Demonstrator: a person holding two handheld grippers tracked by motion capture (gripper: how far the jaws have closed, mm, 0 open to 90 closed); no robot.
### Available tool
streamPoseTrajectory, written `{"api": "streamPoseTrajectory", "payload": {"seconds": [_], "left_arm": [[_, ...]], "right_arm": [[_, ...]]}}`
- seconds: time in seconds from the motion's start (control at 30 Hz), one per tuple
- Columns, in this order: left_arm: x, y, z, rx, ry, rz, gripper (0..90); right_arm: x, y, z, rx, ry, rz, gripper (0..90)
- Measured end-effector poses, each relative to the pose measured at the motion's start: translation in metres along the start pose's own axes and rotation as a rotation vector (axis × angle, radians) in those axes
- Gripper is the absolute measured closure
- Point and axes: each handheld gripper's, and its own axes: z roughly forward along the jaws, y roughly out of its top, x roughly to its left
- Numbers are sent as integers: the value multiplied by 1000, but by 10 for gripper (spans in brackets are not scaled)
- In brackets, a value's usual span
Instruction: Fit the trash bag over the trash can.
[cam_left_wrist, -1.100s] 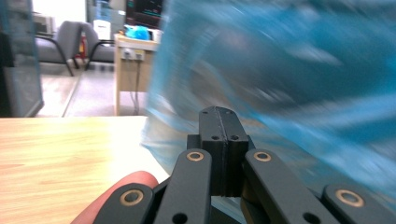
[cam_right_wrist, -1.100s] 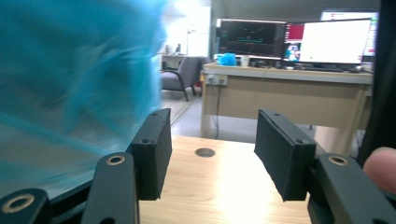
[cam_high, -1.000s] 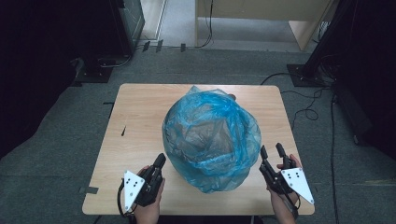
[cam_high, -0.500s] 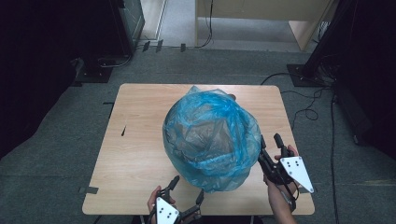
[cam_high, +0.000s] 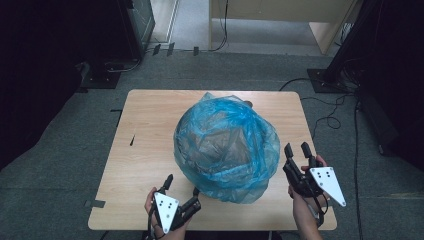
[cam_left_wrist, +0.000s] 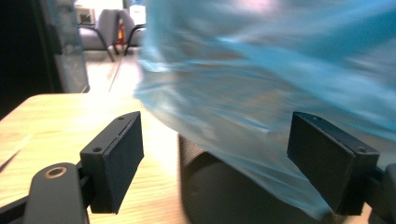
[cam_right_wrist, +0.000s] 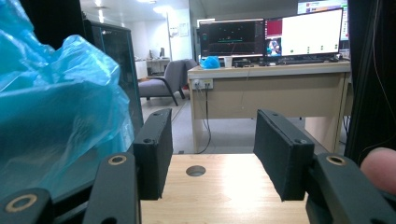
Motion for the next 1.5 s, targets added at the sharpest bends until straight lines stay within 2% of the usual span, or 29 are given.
{"api": "streamPoseTrajectory", "payload": {"seconds": [0.07,0.13,0.2,0.37,0.5,0.57,0.63,0.7,0.83,0.9,0.97,1.07,1.2,1.3,1.4,1.5], "left_arm": [[7,4,-2,-22,-3,-29,190],[6,6,-10,-56,-27,-38,206],[1,5,-18,-63,-57,-22,238],[-22,-3,-36,-54,-135,0,234],[-54,-8,-47,-63,-178,62,205],[-70,-10,-50,-61,-172,101,195],[-85,-11,-48,-48,-161,122,182],[-97,-11,-43,-44,-131,152,133],[-108,-13,-27,-17,-89,170,133],[-106,-12,-23,-27,-63,180,155],[-101,-11,-23,-60,-54,200,302],[-92,-6,-20,-87,-70,222,582],[-72,1,-17,-93,-83,209,882],[-58,3,-16,-88,-90,190,900],[-41,4,-14,-75,-74,156,900],[-17,5,-7,-37,-46,88,900]], "right_arm": [[-2,1,0,-5,-1,-1,478],[-2,3,-1,-11,2,9,482],[-4,7,-2,-21,11,17,493],[-1,25,-3,-40,55,35,497],[8,37,-1,-53,67,6,497],[11,41,1,-49,66,13,497],[15,43,3,-44,65,19,497],[18,42,4,-38,67,20,497],[22,39,5,-29,70,18,497],[22,37,6,-20,66,17,497],[20,36,6,-15,62,14,497],[16,35,7,-11,55,15,497],[12,35,6,-12,49,23,498],[11,35,5,-11,45,22,497],[10,35,6,-8,46,16,497],[9,34,5,-5,48,16,497]]}}
